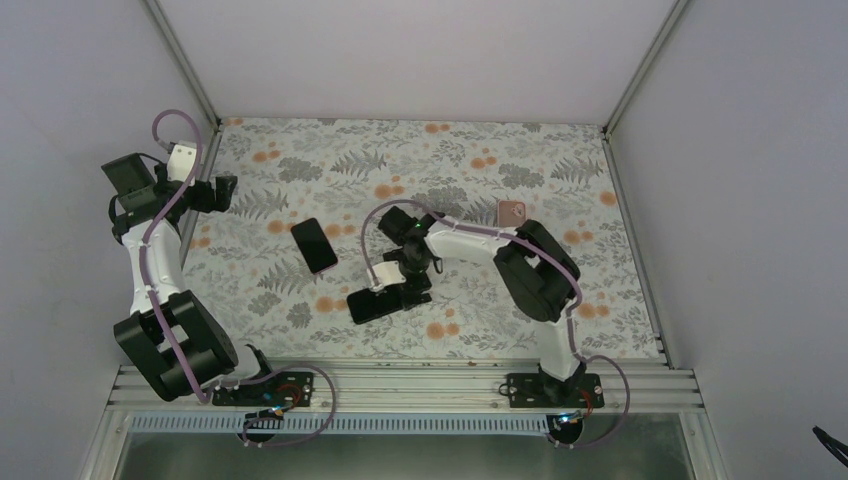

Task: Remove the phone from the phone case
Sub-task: Pick up the phone at the center of the board.

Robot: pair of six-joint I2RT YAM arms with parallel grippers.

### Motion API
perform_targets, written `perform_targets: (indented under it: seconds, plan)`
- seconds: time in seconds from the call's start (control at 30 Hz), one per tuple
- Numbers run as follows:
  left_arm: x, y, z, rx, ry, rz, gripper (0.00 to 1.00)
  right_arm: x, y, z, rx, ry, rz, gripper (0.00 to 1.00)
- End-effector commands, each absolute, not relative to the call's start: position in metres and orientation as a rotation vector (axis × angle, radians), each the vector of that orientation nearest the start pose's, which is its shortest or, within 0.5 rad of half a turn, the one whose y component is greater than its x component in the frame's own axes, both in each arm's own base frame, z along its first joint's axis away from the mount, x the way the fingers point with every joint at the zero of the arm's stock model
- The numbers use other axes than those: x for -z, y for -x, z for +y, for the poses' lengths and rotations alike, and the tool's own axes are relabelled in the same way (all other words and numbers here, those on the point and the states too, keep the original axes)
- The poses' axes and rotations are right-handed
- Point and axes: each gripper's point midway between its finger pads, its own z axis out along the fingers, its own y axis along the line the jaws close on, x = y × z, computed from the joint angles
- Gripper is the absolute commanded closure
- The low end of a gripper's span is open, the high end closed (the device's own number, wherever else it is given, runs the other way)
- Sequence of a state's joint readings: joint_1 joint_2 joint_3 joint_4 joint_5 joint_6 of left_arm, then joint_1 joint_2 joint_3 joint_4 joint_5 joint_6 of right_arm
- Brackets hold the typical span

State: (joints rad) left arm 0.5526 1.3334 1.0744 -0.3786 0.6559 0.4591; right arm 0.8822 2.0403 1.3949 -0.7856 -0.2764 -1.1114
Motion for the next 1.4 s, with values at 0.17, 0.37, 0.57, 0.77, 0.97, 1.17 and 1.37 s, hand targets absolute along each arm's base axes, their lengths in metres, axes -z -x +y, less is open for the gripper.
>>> perform_targets:
  seconds: [0.17,0.37,0.57,0.77,0.97,1.17,1.37]
  plan:
    - [-0.252,-0.381,0.104,0.162,-0.270,2.007,0.00,0.009,-0.203,0.266,-0.311,2.346,2.082,0.00]
    - [-0.252,-0.381,0.102,0.180,-0.266,2.004,0.00,0.007,-0.209,0.269,-0.273,2.280,2.019,0.00]
    - [-0.252,-0.377,0.100,0.167,-0.271,2.005,0.00,0.000,-0.231,0.283,-0.210,2.263,1.926,0.00]
    - [-0.252,-0.371,0.101,0.121,-0.287,2.006,0.00,-0.006,-0.237,0.301,-0.232,2.319,1.824,0.00]
    - [-0.252,-0.371,0.103,0.097,-0.295,2.005,0.00,-0.018,-0.228,0.320,-0.236,2.362,1.680,0.00]
    - [-0.251,-0.374,0.103,0.116,-0.291,2.002,0.00,-0.022,-0.217,0.333,-0.232,2.393,1.599,0.00]
    - [-0.250,-0.375,0.103,0.128,-0.289,2.003,0.00,-0.014,-0.210,0.340,-0.243,2.441,1.572,0.00]
